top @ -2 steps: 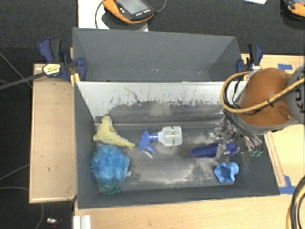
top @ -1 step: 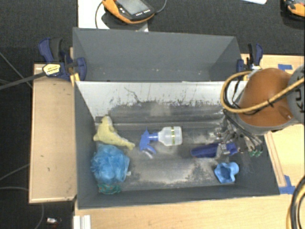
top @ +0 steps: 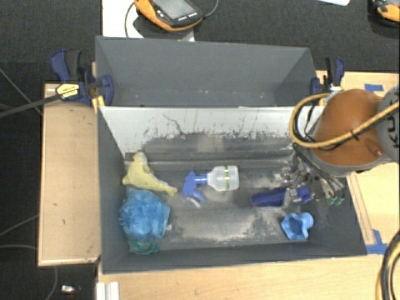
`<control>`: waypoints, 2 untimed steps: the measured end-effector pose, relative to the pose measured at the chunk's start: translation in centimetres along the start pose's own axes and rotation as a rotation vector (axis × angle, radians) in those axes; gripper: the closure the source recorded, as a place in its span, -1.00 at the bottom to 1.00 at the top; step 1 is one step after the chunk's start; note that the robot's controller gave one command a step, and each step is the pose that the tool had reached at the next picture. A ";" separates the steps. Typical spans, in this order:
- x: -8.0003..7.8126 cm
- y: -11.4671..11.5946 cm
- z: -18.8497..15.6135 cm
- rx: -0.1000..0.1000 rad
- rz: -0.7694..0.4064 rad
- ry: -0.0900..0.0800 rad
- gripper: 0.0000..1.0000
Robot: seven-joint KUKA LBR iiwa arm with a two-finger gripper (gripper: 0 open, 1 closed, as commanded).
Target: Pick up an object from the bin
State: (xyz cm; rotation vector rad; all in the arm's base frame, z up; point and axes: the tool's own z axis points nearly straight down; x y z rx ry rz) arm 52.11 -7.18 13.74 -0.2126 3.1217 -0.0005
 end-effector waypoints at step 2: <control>0.0 0.0 0.0 0.000 0.000 0.000 1.00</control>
Offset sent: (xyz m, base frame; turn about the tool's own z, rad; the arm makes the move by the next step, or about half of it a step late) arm 0.0000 0.0000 0.0000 0.0000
